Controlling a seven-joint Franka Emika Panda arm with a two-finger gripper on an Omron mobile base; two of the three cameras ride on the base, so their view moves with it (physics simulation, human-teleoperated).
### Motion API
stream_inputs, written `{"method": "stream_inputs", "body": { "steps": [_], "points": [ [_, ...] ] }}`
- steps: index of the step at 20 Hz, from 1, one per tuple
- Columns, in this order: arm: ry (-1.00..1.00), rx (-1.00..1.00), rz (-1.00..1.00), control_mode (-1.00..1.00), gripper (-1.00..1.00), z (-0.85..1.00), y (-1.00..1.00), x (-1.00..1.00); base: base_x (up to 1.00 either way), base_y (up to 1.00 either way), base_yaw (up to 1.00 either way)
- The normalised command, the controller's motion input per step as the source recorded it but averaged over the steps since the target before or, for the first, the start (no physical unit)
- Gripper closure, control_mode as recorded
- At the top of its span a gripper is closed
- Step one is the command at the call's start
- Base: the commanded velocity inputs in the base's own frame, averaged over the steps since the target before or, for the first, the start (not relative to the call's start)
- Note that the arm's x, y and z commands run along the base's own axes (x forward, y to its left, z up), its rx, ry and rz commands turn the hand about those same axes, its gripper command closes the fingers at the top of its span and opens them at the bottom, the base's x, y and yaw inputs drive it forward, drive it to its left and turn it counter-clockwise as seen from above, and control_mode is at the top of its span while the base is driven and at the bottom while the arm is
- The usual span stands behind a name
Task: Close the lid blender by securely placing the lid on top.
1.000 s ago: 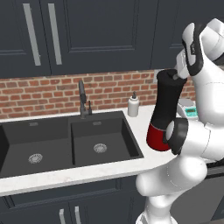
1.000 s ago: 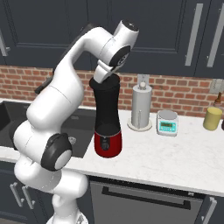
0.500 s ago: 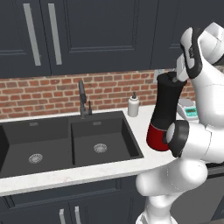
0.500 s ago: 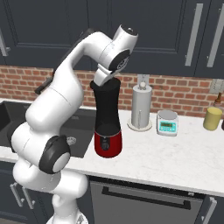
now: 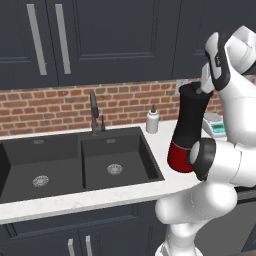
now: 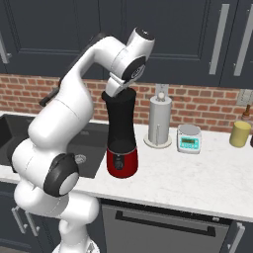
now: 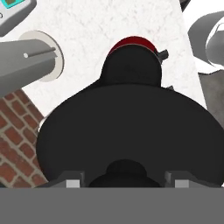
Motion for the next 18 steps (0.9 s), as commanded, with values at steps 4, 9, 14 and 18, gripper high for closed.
{"method": "stream_inputs", "body": {
  "steps": [4, 9, 14, 18],
  "points": [
    [0.00, 0.00, -0.04, -1.00, 1.00, 0.00, 0.00, 0.36, 0.00, 0.00, 0.00],
    [0.00, 0.00, -0.02, -1.00, 1.00, 0.00, 0.00, 0.24, 0.00, 0.00, 0.00],
    [-0.03, 0.00, -0.01, -1.00, 1.00, 0.00, -0.16, 0.30, 0.00, 0.00, 0.00],
    [-0.02, 0.00, 0.00, -1.00, 1.00, 0.00, -0.34, 0.22, 0.00, 0.00, 0.00]
  ]
}}
